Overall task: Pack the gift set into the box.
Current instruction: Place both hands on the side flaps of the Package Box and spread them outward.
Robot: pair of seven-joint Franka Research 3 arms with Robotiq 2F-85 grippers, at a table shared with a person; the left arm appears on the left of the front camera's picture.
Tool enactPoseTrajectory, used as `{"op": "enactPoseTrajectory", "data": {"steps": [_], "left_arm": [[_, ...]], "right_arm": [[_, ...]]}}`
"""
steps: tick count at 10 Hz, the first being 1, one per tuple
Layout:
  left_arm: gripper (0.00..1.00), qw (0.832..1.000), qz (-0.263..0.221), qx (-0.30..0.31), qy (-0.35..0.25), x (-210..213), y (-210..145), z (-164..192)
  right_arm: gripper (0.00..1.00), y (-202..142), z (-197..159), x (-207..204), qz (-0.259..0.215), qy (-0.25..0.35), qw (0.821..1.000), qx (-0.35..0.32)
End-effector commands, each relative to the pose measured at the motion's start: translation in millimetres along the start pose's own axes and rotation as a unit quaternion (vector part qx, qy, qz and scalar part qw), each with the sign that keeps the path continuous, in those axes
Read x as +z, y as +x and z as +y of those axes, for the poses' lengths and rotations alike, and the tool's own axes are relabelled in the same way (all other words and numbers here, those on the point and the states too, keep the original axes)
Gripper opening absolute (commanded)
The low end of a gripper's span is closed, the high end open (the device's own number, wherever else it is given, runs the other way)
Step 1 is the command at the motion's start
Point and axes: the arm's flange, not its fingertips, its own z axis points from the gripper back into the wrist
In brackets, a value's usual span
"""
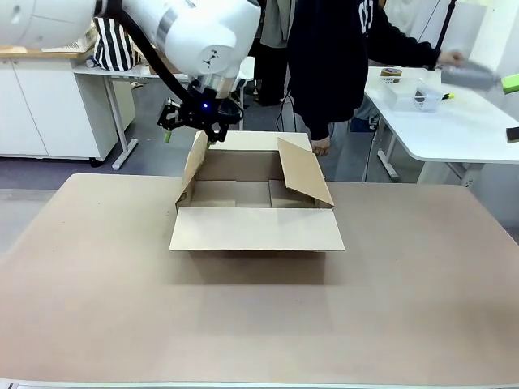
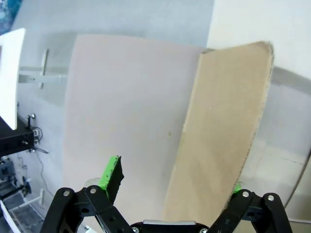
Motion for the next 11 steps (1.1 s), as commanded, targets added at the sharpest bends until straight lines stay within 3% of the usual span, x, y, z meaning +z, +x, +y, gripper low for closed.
{"op": "enactPoseTrajectory", "data": {"steps": [1,6,8,11], "left_arm": [[1.00,0.999,-0.009,0.024,-0.021,-5,-11,18],[1.00,0.982,0.048,-0.026,-0.183,-14,2,85],[1.00,0.979,0.048,0.006,-0.198,-21,5,113],[1.00,0.966,0.063,-0.016,-0.248,-45,10,139]], "right_arm": [[1.00,2,1,-1,-0.001,0.012,1.000,0.011],[1.00,2,1,-1,-0.001,0.012,1.000,0.011],[1.00,2,1,-1,-0.001,0.012,1.000,0.011],[1.00,2,1,-1,-0.001,0.012,1.000,0.011]]}}
